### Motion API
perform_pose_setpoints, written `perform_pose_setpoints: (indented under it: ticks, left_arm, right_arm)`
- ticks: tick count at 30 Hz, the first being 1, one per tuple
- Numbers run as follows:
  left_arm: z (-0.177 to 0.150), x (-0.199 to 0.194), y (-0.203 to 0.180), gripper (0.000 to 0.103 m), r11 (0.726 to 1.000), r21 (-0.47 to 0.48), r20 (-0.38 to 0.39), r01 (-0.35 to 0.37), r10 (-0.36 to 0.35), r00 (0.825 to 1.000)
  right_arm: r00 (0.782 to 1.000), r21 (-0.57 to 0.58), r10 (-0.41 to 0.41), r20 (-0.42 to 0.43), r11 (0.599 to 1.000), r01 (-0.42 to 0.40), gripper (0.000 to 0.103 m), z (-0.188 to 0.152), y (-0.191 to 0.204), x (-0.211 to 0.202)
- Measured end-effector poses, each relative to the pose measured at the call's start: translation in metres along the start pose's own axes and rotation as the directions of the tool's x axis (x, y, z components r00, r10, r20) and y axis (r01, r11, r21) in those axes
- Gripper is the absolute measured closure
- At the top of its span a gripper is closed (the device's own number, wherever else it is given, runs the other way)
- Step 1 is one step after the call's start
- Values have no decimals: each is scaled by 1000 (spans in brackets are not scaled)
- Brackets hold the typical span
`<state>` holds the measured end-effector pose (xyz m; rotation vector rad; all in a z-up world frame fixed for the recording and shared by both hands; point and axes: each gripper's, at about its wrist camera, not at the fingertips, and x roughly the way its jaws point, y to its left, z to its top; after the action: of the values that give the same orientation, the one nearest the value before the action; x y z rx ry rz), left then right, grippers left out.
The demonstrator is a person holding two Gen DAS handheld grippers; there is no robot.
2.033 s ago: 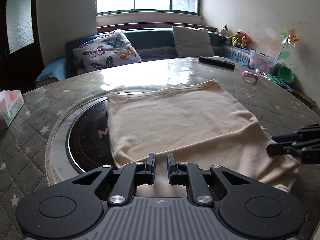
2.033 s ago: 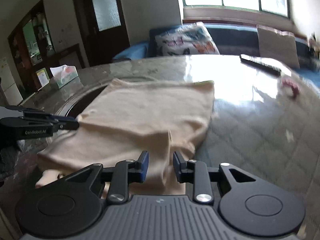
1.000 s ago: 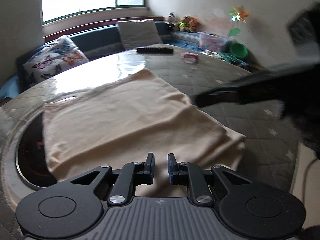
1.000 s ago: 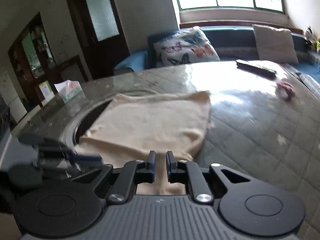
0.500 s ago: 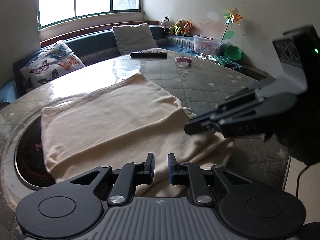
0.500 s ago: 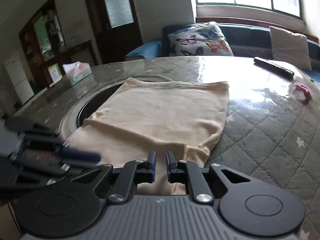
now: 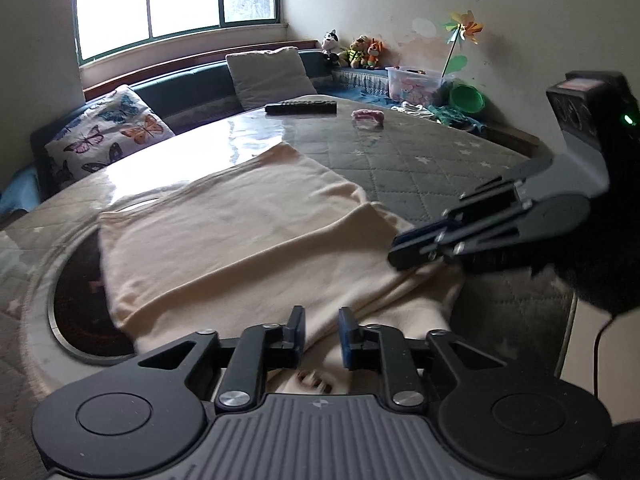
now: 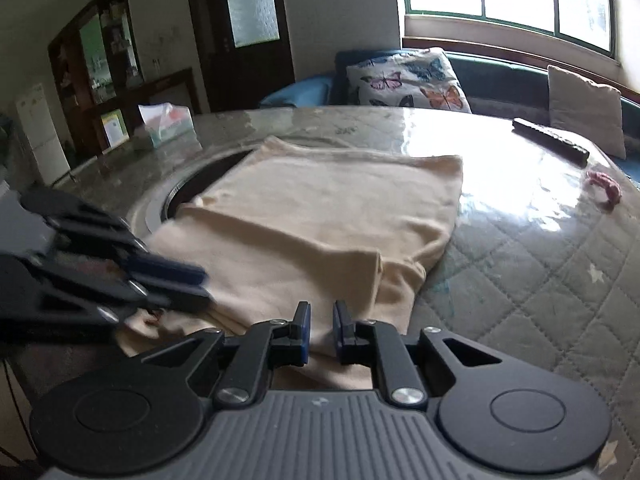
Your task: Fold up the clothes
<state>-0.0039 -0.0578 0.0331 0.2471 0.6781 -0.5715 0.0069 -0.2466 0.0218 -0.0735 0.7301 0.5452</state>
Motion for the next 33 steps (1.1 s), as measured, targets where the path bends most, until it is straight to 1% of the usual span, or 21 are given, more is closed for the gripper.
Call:
perform_pose_setpoints:
  ticks: [2, 3, 4, 6, 8, 10, 14, 16, 18, 22, 23, 24, 25, 26, 27, 28, 30, 32, 33]
  left_arm:
    - [-7, -11, 0, 64, 1000, 30, 2, -10, 10, 1000]
    - [-10, -16, 0, 63, 999, 47, 0, -12, 12, 1000]
    - [-14, -20, -1, 62, 998, 63, -4, -14, 14, 1000]
    - [-21, -26, -4, 54, 995, 94, -10, -14, 15, 1000]
    - [-28, -31, -10, 51, 991, 136, -13, -15, 17, 1000]
    - [-34, -34, -15, 49, 984, 176, -11, -16, 18, 1000]
    - [-43, -30, -24, 48, 970, 243, -8, -29, 31, 999]
    - [-48, -27, -28, 48, 957, 287, -3, -48, 51, 999]
    - [-51, -26, -29, 48, 948, 314, 0, -54, 57, 998]
    - [-54, -24, -26, 48, 942, 328, 11, -70, 70, 997]
    - [-54, -23, -25, 49, 941, 330, 14, -75, 75, 997]
    - [-54, -21, -24, 54, 940, 332, 19, -80, 78, 997]
    - [-54, -21, -24, 57, 939, 334, 25, -79, 76, 997]
    - [-55, -20, -24, 65, 938, 337, 31, -82, 76, 997]
    - [-55, -20, -24, 76, 935, 345, 42, -83, 73, 996]
    - [-54, -21, -25, 81, 934, 347, 51, -79, 66, 997]
    - [-51, -24, -22, 92, 942, 328, 70, -71, 50, 996]
    - [-46, -25, -16, 93, 954, 290, 85, -72, 50, 995]
    - [-42, -26, -11, 93, 963, 262, 89, -68, 45, 995]
  right_arm:
    - [1000, 5, 7, 5, 1000, -7, 90, 0, -1, -3]
    - [1000, 3, 9, 8, 1000, -9, 87, 1, -1, -5]
    - [1000, -2, 11, 10, 1000, -11, 82, 1, -1, -6]
    - [1000, -16, 15, 10, 1000, -15, 79, 1, 2, -7]
    - [1000, -42, 17, 6, 999, -17, 79, 1, 6, -9]
    - [1000, -71, 24, 2, 997, -23, 71, 1, 9, -12]
    - [1000, -125, 30, -5, 992, -30, 68, 0, 15, -20]
    - [1000, -151, 30, -9, 988, -31, 67, -2, 17, -23]
    - [1000, -174, 26, -13, 984, -28, 67, -3, 19, -27]
    - [1000, -200, 21, -19, 980, -24, 67, -7, 19, -33]
    - [1000, -208, 20, -23, 978, -24, 66, -8, 19, -35]
    - [999, -215, 19, -28, 976, -24, 65, -9, 20, -35]
    - [999, -223, 18, -33, 974, -25, 65, -10, 20, -35]
    - [999, -231, 18, -37, 973, -26, 65, -11, 21, -35]
    - [999, -243, 17, -42, 970, -27, 63, -13, 22, -36]
    - [999, -255, 16, -45, 967, -27, 60, -15, 23, -36]
    - [998, -273, 26, -51, 961, -39, 58, -17, 25, -38]
    - [998, -306, 34, -53, 951, -48, 56, -19, 28, -42]
    - [998, -321, 35, -52, 946, -50, 51, -20, 29, -43]
